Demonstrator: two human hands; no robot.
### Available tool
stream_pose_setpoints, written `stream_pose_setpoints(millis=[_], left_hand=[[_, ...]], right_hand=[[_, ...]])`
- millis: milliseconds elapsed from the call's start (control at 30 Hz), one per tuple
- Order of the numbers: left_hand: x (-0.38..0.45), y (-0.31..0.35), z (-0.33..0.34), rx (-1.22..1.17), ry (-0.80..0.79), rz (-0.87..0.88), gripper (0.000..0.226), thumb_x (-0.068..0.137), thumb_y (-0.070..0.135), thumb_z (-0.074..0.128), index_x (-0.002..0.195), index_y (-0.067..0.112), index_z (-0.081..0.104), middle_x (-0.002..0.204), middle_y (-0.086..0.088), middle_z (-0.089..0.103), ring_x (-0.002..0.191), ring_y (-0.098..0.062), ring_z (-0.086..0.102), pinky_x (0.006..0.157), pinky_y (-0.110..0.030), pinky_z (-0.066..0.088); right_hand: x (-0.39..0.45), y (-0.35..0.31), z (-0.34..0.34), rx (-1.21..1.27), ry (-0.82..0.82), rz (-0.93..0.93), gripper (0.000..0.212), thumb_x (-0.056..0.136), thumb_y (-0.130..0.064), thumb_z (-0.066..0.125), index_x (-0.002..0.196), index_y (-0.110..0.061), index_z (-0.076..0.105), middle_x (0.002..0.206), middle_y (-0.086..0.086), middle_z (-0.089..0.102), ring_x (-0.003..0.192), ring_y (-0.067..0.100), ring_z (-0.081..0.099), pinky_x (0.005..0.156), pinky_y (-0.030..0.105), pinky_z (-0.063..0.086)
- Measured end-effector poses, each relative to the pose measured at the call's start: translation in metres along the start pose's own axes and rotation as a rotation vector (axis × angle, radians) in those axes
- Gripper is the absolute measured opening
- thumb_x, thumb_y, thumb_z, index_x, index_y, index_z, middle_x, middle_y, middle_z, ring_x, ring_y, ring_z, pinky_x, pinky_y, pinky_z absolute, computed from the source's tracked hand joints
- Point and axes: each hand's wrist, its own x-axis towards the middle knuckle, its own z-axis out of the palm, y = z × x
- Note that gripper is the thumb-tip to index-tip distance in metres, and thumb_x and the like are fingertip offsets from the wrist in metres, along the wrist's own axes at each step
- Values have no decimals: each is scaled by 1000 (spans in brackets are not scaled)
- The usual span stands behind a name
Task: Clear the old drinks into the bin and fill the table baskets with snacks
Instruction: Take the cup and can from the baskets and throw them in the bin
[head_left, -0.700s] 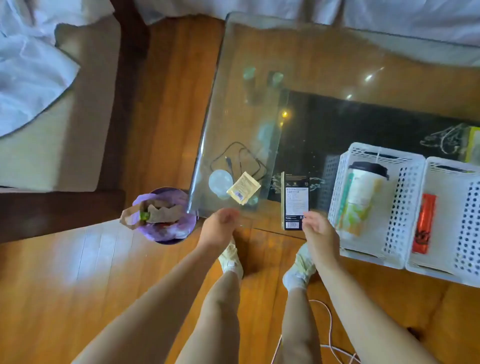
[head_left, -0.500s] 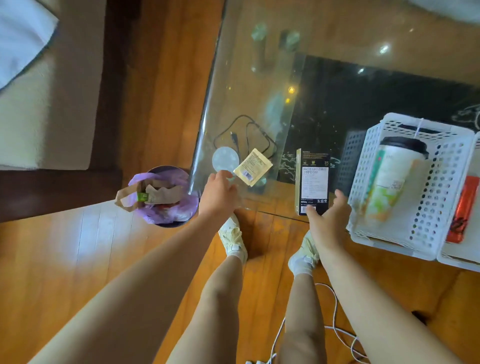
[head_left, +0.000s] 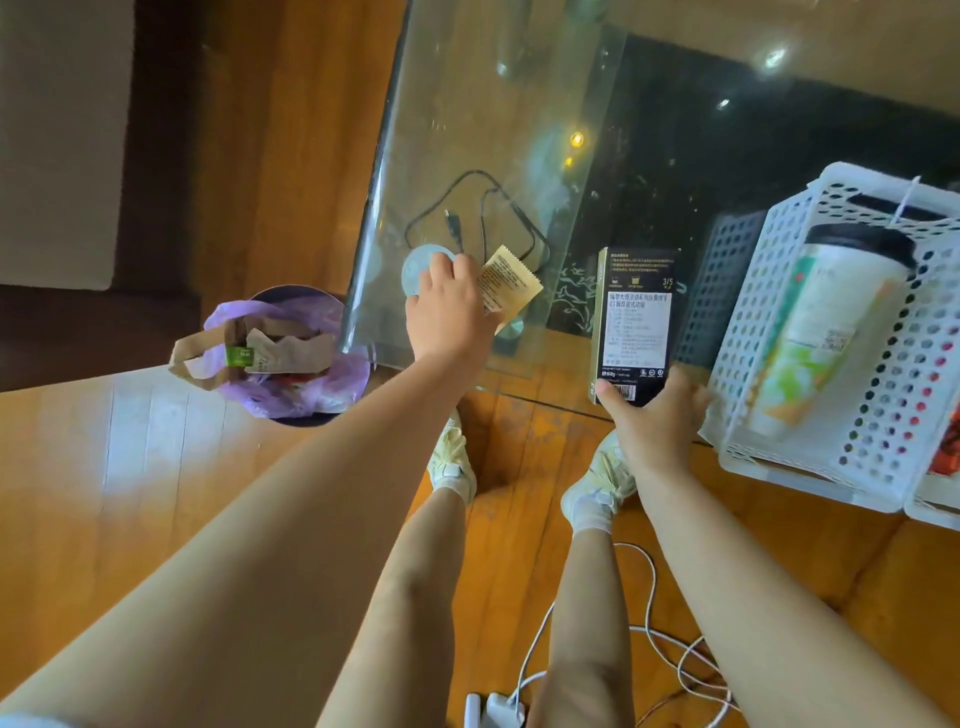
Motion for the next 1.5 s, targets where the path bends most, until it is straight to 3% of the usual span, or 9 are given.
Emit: stream_pose_setpoints(millis=[300, 433, 533, 667, 833, 1000, 1133, 1300, 1500], left_hand=[[4, 1, 2, -22, -3, -76, 52, 79, 33, 71, 115, 7, 45, 121, -10, 50, 115, -29, 46, 89, -39, 41], [0, -3, 2, -73, -36, -96, 35, 82, 13, 64, 110, 10, 44, 107, -14, 61, 98, -33, 54, 69, -39, 39], [-4, -10, -2, -194, -138, -111, 26, 83, 10, 59, 107, 15, 50, 101, -9, 62, 89, -29, 55, 62, -33, 37], [-16, -25, -16, -605, -199, -176, 14, 85, 13, 57, 98, 12, 62, 86, -4, 61, 85, -29, 62, 66, -33, 48], [-42, -83, -36, -1080, -122, -458, 24, 83, 7, 56, 105, 12, 64, 103, -11, 68, 98, -30, 65, 86, -49, 54], [-56, -174, -42, -1117, 28, -660, 30, 81, -2, 52, 108, 6, 62, 106, -17, 67, 76, -19, 62, 67, -31, 55], [-57, -225, -34, -1046, 29, -822, 35, 78, -2, 54, 108, 12, 63, 107, -12, 68, 96, -30, 65, 80, -41, 57], [-50, -253, -28, -921, -54, -846, 36, 79, 3, 58, 113, 12, 63, 109, -11, 66, 100, -33, 63, 85, -47, 55], [-50, -265, -29, -905, -87, -826, 47, 84, 8, 56, 130, 12, 51, 102, -4, 55, 91, -30, 58, 76, -35, 52]], right_hand=[[3, -3, 1, 168, -9, 17, 68, 64, -22, 84, 119, -7, 47, 121, 13, 58, 109, 25, 59, 79, 30, 54], [3, -9, 1, 174, -47, 25, 67, 61, -19, 86, 115, -8, 48, 119, 11, 61, 106, 22, 61, 75, 27, 54], [0, -15, 2, 193, -119, 55, 66, 65, -17, 84, 119, -3, 49, 117, 10, 62, 99, 19, 63, 64, 16, 47], [-16, -33, 1, 205, -203, 86, 63, 72, -22, 78, 124, -9, 45, 112, 2, 59, 92, 13, 61, 62, 19, 49], [-49, -71, 13, 179, -477, 54, 44, 82, -16, 68, 115, -28, 41, 106, -9, 57, 90, 1, 57, 72, 22, 49], [-89, -115, 53, 55, -774, -40, 51, 82, -16, 67, 118, -37, 37, 108, -18, 54, 102, 2, 54, 87, 23, 45], [-107, -144, 95, -29, -910, -92, 56, 82, -21, 68, 124, -34, 35, 108, -20, 52, 95, -8, 52, 69, 5, 45], [-113, -175, 144, -190, -968, -139, 66, 86, -34, 62, 143, -21, 30, 136, 1, 53, 119, 18, 53, 98, 40, 48], [-114, -179, 163, -281, -1007, -34, 82, 87, -40, 58, 149, -20, 9, 142, 7, 43, 127, 24, 46, 106, 45, 40]])
